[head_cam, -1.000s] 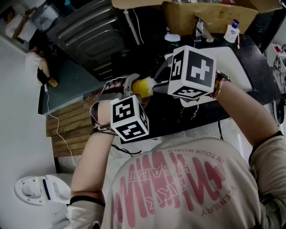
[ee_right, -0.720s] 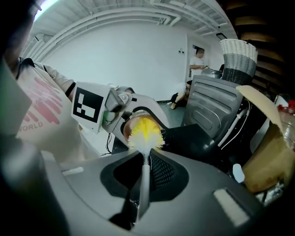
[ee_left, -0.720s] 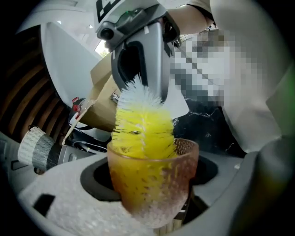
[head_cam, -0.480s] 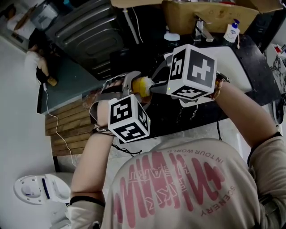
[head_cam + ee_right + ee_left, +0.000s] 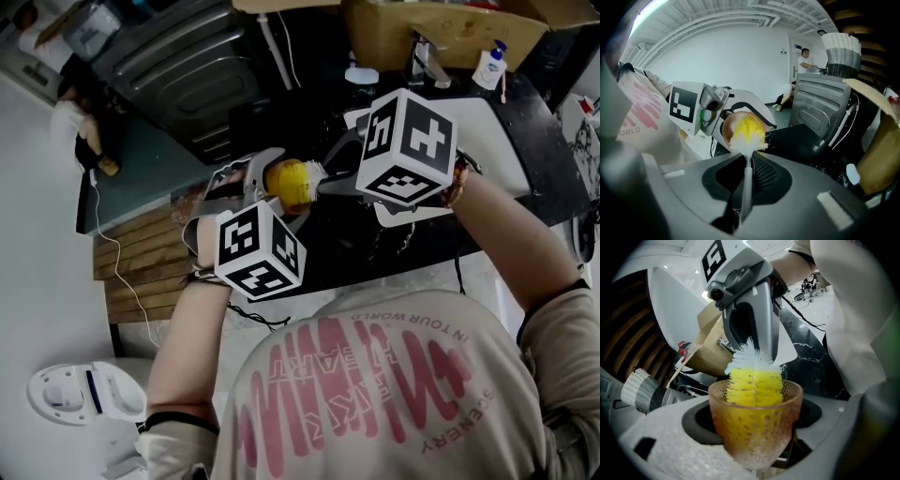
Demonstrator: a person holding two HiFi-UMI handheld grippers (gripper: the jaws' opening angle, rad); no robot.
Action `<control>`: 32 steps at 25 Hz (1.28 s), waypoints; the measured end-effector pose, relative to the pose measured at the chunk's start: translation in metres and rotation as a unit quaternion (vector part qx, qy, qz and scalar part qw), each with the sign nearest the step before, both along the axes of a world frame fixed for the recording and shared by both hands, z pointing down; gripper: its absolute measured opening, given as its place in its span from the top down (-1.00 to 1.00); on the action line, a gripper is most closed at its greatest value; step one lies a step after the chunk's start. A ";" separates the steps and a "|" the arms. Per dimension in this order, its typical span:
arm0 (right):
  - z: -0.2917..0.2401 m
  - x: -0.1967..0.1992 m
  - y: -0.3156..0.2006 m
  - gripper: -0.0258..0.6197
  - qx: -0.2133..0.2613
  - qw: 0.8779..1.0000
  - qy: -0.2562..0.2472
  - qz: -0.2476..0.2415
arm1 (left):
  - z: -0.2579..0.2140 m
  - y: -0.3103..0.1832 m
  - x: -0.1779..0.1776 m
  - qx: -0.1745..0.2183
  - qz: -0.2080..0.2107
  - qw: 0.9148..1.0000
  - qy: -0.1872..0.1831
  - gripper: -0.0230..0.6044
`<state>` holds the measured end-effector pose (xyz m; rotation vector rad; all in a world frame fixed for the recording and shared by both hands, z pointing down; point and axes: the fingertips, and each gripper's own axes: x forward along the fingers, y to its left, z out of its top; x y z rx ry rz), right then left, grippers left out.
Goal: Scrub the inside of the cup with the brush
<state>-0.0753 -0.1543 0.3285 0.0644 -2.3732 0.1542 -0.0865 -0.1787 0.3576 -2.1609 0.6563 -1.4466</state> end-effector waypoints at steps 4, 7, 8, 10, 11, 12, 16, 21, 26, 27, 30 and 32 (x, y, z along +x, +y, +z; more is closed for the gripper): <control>0.003 0.006 0.001 0.78 -0.028 1.000 -0.011 0.004 | 0.002 -0.003 -0.002 -0.010 -0.010 1.000 0.016 -0.36; 0.005 0.008 0.000 0.78 -0.039 0.999 -0.012 0.005 | 0.004 -0.005 -0.002 -0.013 -0.015 1.000 0.021 -0.36; 0.006 0.009 0.001 0.78 -0.039 0.999 -0.006 0.004 | 0.004 -0.006 -0.003 -0.012 -0.017 1.000 0.022 -0.36; 0.014 0.010 0.002 0.78 -0.028 0.999 0.018 0.001 | 0.001 -0.009 -0.003 -0.005 -0.020 1.000 0.018 -0.36; 0.017 0.010 0.004 0.78 -0.023 0.999 0.026 -0.002 | 0.000 -0.010 -0.002 -0.001 -0.021 1.000 0.014 -0.36; 0.018 0.008 0.005 0.78 -0.021 0.999 0.029 -0.003 | 0.000 -0.011 -0.001 0.001 -0.021 1.000 0.009 -0.36; 0.017 0.001 0.004 0.78 0.003 0.999 0.035 -0.002 | 0.009 -0.011 -0.002 0.006 -0.009 0.999 -0.038 -0.36; 0.022 -0.011 0.004 0.78 0.042 0.997 0.066 -0.011 | 0.020 -0.010 0.005 0.006 0.005 0.997 -0.077 -0.36; 0.026 -0.014 0.005 0.79 0.060 0.996 0.072 -0.007 | 0.023 -0.009 0.001 -0.041 -0.022 0.999 -0.019 -0.36; 0.027 -0.014 0.006 0.78 0.059 0.996 0.073 -0.007 | 0.025 -0.009 -0.001 -0.048 -0.030 0.998 -0.010 -0.36; 0.025 -0.015 0.008 0.78 0.057 0.996 0.072 -0.003 | 0.031 -0.012 -0.008 -0.043 -0.045 0.998 -0.022 -0.36; 0.023 -0.017 0.010 0.78 0.062 0.995 0.076 -0.003 | 0.036 -0.011 -0.011 -0.040 -0.047 0.997 -0.043 -0.36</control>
